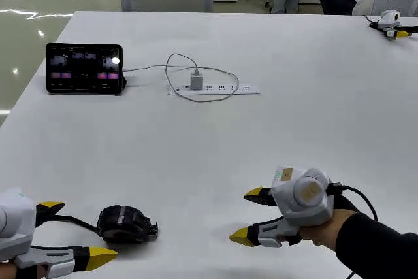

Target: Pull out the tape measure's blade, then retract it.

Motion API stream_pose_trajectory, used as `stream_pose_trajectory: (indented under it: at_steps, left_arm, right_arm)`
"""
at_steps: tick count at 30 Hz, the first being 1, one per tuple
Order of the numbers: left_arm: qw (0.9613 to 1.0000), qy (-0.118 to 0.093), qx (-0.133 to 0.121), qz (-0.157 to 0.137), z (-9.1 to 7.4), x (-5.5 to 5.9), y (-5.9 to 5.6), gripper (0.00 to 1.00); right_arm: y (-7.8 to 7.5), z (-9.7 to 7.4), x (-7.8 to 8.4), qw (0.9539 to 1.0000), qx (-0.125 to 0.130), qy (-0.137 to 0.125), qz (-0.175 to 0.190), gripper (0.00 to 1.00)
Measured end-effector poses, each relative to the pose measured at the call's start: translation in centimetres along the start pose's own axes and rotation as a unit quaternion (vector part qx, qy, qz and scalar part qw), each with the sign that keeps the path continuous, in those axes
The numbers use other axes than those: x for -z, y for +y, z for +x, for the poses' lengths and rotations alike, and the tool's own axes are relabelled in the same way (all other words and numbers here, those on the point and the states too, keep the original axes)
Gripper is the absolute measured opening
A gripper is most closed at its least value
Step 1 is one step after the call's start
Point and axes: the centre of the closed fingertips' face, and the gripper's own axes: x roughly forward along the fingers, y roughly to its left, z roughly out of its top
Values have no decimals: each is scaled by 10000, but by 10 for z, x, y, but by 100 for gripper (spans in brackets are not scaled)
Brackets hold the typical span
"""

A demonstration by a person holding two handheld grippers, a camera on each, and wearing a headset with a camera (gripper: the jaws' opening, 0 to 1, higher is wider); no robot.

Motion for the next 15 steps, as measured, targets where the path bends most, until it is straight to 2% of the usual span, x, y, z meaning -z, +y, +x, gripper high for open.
stream_pose_trajectory:
  at_steps: [4,7,15]
  left_arm:
    - [10000,-6,-70,45,-9,4,6,99]
    - [9999,-135,-73,-21,-15,2,9,99]
    - [9999,4,-70,124,-19,12,9,99]
  right_arm:
    - [-8,-10,15,9995,198,40,236,55]
    - [-13,-19,24,9990,298,46,337,59]
    - [-25,-48,43,9968,501,-102,614,67]
